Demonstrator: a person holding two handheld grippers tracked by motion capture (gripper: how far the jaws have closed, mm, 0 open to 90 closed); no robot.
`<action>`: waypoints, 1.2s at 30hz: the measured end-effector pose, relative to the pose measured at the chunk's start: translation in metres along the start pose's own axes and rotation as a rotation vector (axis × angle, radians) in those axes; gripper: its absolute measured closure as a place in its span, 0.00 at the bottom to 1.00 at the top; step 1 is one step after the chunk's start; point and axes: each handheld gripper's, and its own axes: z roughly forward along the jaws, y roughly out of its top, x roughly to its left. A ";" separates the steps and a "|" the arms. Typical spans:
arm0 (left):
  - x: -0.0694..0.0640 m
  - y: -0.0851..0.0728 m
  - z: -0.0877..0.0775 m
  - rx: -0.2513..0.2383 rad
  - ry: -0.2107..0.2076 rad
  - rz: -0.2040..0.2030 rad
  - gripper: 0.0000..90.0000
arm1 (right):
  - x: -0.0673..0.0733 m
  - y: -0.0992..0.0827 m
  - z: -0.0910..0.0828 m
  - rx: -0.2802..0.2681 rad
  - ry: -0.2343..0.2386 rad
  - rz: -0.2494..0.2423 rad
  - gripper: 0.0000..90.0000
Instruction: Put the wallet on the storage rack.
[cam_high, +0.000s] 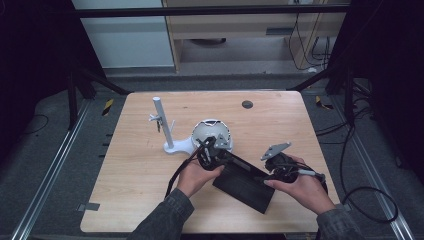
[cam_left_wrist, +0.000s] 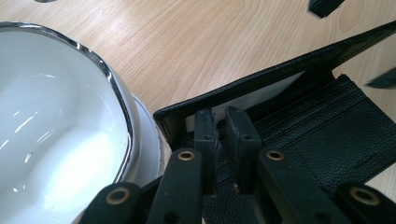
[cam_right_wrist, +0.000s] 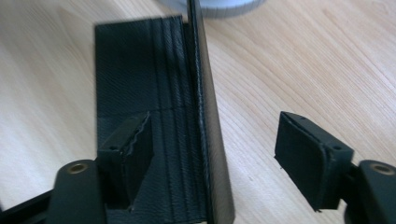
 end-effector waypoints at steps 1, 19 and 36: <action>0.000 0.000 0.001 -0.001 0.000 -0.003 0.93 | 0.000 0.001 0.002 0.013 -0.001 -0.005 0.36; -0.001 -0.001 0.001 0.004 -0.011 -0.007 0.91 | 0.002 0.011 0.022 0.098 0.008 -0.048 0.54; -0.014 -0.015 -0.045 -0.091 0.013 -0.029 0.32 | 0.009 -0.003 0.018 0.074 -0.039 -0.166 0.94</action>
